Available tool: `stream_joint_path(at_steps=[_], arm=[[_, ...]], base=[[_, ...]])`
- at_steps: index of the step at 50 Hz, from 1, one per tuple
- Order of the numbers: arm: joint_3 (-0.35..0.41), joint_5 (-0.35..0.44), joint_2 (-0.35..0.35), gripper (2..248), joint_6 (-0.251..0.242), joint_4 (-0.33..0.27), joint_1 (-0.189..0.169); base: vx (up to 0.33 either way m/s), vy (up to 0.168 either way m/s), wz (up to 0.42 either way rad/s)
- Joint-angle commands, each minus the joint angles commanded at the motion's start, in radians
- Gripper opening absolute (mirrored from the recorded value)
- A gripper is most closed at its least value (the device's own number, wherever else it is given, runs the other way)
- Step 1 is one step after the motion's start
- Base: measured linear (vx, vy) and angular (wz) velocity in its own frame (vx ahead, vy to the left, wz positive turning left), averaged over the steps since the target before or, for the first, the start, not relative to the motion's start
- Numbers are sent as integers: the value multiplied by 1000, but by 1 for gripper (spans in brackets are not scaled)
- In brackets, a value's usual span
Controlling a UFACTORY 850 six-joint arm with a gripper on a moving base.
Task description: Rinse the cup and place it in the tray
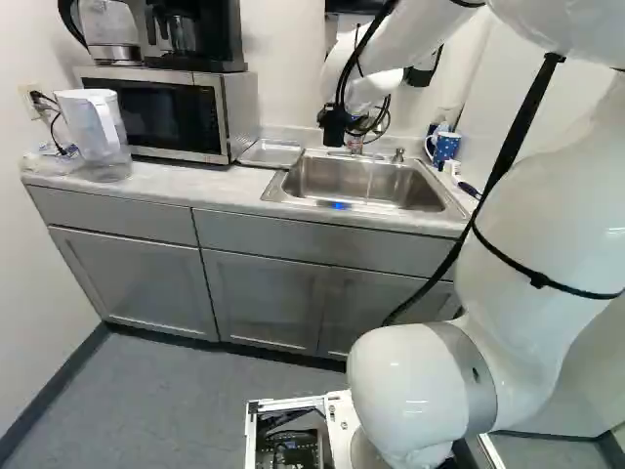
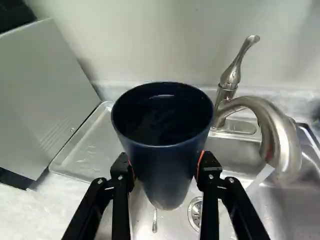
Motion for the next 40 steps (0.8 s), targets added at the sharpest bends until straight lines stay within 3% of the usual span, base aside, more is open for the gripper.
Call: stream_joint_path(at_steps=[40], arm=[[0,0,0,125,420,0,0]], base=[[0,0,0]])
